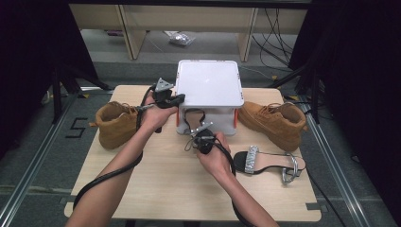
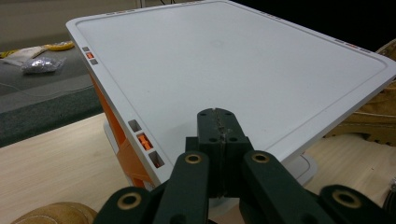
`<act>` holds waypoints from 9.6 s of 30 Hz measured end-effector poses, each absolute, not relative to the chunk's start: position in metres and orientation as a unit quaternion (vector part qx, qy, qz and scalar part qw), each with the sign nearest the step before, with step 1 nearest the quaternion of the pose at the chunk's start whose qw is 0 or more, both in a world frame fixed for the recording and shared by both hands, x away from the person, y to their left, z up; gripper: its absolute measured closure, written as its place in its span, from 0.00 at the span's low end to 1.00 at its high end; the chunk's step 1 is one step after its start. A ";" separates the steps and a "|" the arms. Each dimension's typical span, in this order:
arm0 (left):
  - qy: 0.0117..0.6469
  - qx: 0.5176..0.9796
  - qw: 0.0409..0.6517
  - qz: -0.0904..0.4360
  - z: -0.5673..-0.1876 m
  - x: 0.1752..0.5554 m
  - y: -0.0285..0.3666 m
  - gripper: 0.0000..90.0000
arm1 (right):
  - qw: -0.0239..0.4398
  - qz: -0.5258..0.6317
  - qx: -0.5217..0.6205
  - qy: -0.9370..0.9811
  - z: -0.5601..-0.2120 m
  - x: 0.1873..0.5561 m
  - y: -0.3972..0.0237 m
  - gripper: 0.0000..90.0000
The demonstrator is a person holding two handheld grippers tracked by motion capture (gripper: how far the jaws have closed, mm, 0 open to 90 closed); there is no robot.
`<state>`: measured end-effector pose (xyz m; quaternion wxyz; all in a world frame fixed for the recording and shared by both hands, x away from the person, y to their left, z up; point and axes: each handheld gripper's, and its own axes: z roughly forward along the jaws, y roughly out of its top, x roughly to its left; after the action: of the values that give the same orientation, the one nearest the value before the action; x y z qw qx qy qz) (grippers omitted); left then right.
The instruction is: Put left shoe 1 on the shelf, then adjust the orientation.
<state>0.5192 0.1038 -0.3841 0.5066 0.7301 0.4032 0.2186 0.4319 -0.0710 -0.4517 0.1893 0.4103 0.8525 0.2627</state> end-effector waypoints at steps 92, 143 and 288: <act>0.402 0.731 0.508 0.214 -0.384 0.520 0.105 1.00 | 0.241 0.300 0.433 0.815 -0.472 0.489 -0.050 1.00; 0.413 0.724 0.514 0.203 -0.384 0.521 0.106 1.00 | 0.138 0.297 0.434 0.839 -0.425 0.404 -0.150 0.56; 0.403 0.741 0.496 0.207 -0.380 0.522 0.105 1.00 | 0.001 0.052 0.404 0.913 -0.466 0.401 -0.217 0.36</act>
<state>0.5224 0.1046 -0.3800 0.4964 0.7408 0.4025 0.2068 0.4014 -0.2175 -0.4662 0.0010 0.4037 0.9135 0.0515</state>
